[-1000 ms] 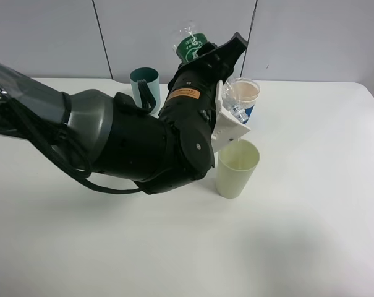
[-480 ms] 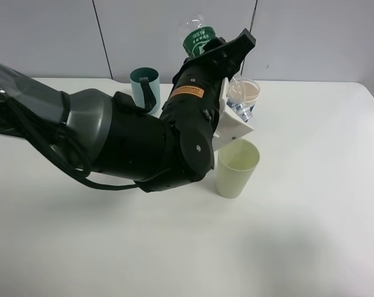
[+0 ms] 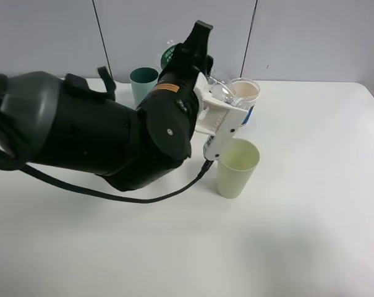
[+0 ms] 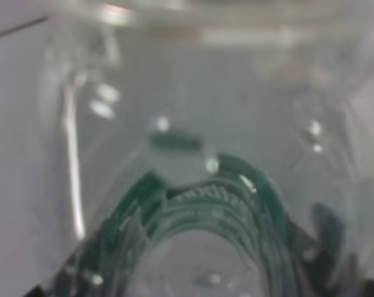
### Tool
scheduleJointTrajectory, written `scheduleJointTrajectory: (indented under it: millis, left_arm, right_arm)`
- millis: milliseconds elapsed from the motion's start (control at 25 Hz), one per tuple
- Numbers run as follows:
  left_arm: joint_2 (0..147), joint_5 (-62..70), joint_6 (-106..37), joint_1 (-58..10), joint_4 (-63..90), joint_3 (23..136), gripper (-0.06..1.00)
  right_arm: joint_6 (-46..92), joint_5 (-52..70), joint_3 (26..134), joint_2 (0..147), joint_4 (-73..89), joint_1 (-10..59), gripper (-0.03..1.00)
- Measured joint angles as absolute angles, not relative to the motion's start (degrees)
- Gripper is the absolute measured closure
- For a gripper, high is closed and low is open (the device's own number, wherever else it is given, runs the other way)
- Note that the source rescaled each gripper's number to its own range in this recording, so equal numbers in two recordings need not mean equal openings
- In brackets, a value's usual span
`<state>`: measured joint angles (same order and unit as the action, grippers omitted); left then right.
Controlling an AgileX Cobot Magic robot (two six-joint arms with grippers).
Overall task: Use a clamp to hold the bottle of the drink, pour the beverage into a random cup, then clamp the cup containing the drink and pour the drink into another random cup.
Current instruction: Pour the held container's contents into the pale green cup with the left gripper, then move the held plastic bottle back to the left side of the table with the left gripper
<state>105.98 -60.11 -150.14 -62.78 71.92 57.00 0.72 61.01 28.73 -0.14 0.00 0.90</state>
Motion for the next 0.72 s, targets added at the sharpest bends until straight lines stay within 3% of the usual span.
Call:
scheduleJointTrajectory:
  millis: [280, 720]
  left_arm:
    - [98.6, -58.1, -131.4, -58.1, 69.9, 47.3, 0.91]
    - [88.7, -49.1, -86.6, -47.4, 57.0, 32.5, 0.91]
  right_arm:
    - [0.7, 61.0, 28.7, -0.1, 0.0, 0.9, 0.46]
    - [0.7, 61.0, 28.7, -0.1, 0.0, 0.9, 0.46]
